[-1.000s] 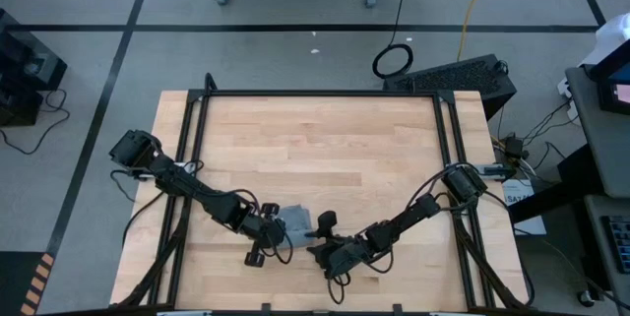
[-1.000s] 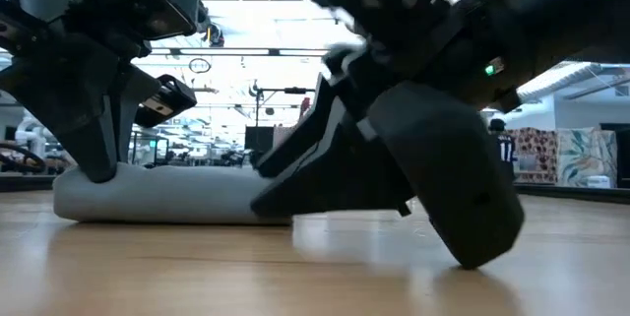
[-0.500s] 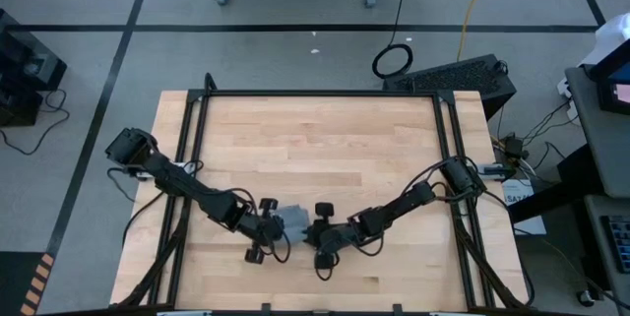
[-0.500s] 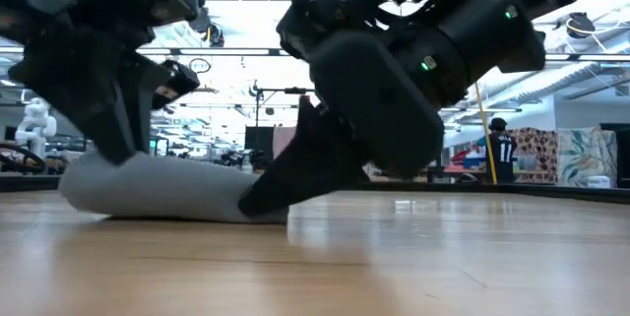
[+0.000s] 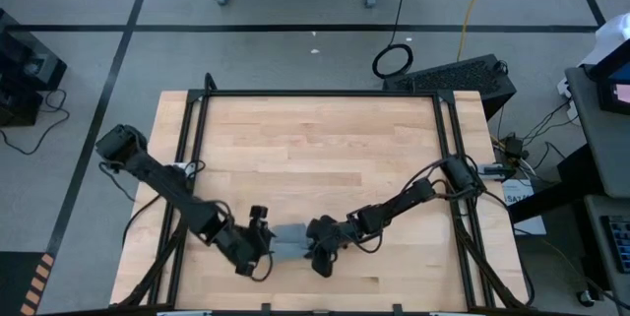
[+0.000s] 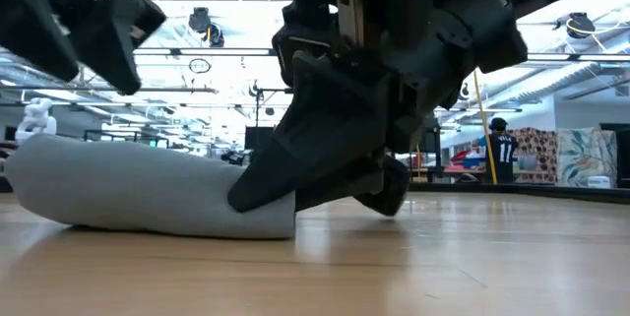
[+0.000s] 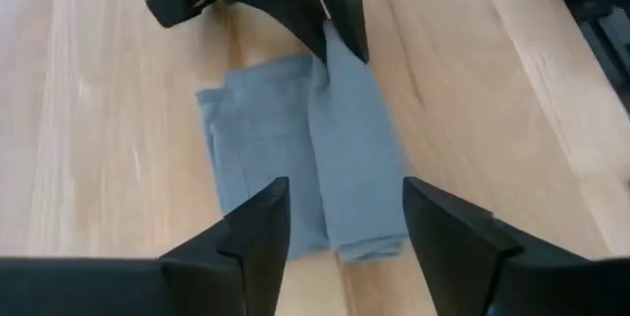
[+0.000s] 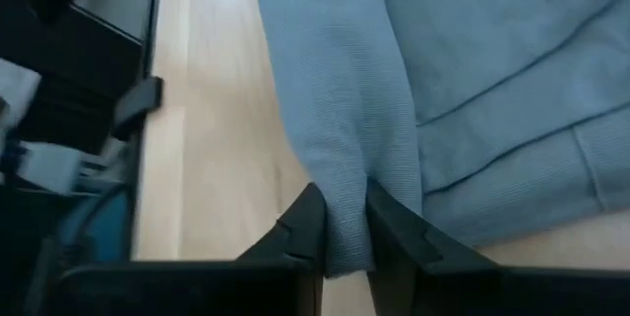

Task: Roll towel
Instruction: Roll the gray towel on the table

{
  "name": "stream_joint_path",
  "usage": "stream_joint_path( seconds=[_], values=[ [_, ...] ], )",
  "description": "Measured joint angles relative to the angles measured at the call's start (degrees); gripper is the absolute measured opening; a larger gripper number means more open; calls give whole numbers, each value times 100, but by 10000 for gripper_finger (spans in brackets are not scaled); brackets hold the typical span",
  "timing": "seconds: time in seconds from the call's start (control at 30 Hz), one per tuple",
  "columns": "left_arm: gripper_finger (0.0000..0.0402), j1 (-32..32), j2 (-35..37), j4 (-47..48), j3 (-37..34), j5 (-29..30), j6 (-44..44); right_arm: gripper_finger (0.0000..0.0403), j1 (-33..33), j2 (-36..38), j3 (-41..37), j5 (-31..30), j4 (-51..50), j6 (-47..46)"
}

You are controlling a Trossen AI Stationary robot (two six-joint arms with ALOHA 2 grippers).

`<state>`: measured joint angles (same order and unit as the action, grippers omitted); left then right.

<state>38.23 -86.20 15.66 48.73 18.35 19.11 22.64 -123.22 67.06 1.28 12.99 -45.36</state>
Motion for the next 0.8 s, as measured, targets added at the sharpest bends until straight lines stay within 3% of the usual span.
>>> stream_joint_path(
  seconds=[0.2,0.47,0.57,0.73,0.8],
  values=[
    [206,400,-579,-475,-4,770,6,45,-156,0,-3,356,85,-744],
    [192,440,-1161,-571,-4,736,500,45,-231,0,-14,354,278,-1084],
    [152,440,-1221,-524,-4,714,654,45,-234,19,-14,344,287,-1110],
    [33,435,-1189,-406,-2,643,967,51,-232,109,-21,309,286,-909],
    [21,422,-1178,-318,7,612,1056,62,-227,180,-33,249,268,-630]
  ],
)
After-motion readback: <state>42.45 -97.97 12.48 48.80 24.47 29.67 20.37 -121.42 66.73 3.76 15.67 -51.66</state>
